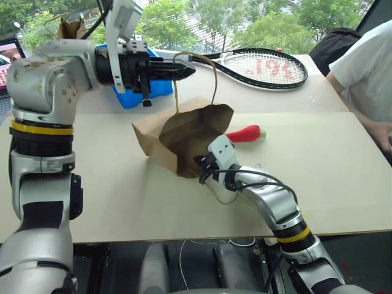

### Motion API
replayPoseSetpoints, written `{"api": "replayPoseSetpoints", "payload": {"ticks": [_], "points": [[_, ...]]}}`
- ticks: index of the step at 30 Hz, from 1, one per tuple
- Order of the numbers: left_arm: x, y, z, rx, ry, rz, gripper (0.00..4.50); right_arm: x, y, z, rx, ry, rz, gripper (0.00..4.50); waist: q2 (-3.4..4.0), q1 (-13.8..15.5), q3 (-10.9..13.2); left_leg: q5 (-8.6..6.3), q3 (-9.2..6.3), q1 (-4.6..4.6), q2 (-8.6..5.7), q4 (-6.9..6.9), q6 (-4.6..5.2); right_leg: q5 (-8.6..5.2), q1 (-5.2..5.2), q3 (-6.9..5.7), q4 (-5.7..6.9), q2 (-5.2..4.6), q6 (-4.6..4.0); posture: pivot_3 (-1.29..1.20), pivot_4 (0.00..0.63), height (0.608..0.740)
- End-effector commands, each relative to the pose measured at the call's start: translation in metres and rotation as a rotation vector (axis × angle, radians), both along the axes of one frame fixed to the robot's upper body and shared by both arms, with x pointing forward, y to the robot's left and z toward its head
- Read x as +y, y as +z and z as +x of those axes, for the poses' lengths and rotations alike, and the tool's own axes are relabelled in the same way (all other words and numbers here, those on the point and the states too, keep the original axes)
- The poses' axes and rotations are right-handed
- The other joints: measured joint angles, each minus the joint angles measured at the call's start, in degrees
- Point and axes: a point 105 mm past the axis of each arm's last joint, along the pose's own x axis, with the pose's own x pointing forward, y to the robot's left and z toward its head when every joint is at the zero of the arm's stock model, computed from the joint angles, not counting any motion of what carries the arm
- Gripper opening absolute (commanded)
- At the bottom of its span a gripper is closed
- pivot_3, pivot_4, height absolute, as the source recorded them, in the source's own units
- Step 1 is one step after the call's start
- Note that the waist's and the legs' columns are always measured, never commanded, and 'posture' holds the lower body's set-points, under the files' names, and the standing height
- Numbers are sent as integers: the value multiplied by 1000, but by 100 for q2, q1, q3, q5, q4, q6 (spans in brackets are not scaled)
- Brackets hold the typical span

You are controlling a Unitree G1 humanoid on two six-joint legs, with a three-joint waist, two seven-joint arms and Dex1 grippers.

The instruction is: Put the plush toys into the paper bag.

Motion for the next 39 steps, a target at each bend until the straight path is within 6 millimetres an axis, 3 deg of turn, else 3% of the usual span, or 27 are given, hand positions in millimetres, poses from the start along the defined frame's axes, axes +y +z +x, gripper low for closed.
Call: {"api": "replayPoseSetpoints", "payload": {"ticks": [1, 2, 7, 13, 15, 18, 23, 25, 27, 31, 36, 39], "points": [[-5, 7, -9, -44, -31, -6, 0, -21, 51, -13, -85, 2, 127, 592, 0, 1, 0, 0, 0, -1, 0, 0, 0, 0, -1, 0, 0, 0, 0, 0, 150, 658], [-5, 6, -9, -42, -35, -5, 0, -28, 57, -20, -85, 14, 129, 734, 0, 4, 0, 0, -1, -1, 0, 0, 0, 0, 0, -1, 0, 0, 0, 0, 150, 658], [-5, 3, -10, -31, -46, -2, 0, -65, 73, -51, -44, 54, 72, 2466, 1, 14, 0, 0, 0, 0, 0, -1, 0, 0, 0, -1, -1, 0, 0, 0, 150, 658], [-8, 2, -10, -29, -60, -4, 0, -106, 65, -70, 52, -12, -67, 4437, 1, 15, 1, 0, -1, 4, -2, -2, 1, 0, 5, 0, -4, -1, -1, 0, 150, 658], [-10, 2, -10, -27, -67, -6, 0, -113, 50, -76, 112, -23, -126, 4437, 0, 12, 1, 0, -1, 5, -4, -3, 1, -1, 6, 2, -6, -1, -1, 0, 150, 658], [-12, 3, -11, -31, -80, -5, 0, -123, 7, -79, 236, -81, -244, 4437, 0, -1, 1, 0, -1, 6, -6, -6, 1, -2, 8, 4, -8, -2, 1, 0, 150, 658], [-14, 6, -11, -55, -97, 7, 0, -119, -40, -77, 364, -148, -244, 4437, 0, -34, 1, 1, -1, 8, -10, -6, 2, -1, 5, 9, -9, -2, 2, 0, 150, 658], [-14, 7, -11, -55, -98, 6, 0, -123, -50, -75, 374, -187, -268, 4211, 0, -24, 1, 1, -3, 10, -9, -6, 3, -3, 7, 7, -9, -2, 7, 0, 150, 658], [-15, 7, -11, -55, -107, 13, 0, -128, -49, -77, 360, -200, -275, 3564, 0, -13, 1, 1, -3, 12, -10, -6, 3, -17, 13, 7, -10, -2, 30, 0, 150, 658], [-19, 4, -11, -44, -127, 22, 0, -151, -26, -82, 288, -228, -309, 2176, 0, 22, 1, 1, -7, 13, -17, -6, 3, -28, 27, 9, -13, -3, 47, 0, 150, 658], [-25, -1, -9, -30, -146, 23, 0, -171, 32, -93, 145, -187, -314, 581, 0, 92, 2, 2, -13, 10, -50, -1, 3, -41, 38, 23, -15, -17, 61, 0, 150, 658], [-32, -5, -10, -27, -173, 24, 0, -169, 74, -86, 5, -197, -281, 126, -1, 63, 2, 2, -19, 10, -52, 0, 4, -42, 42, 22, -14, -15, 62, 0, 150, 658]]}}
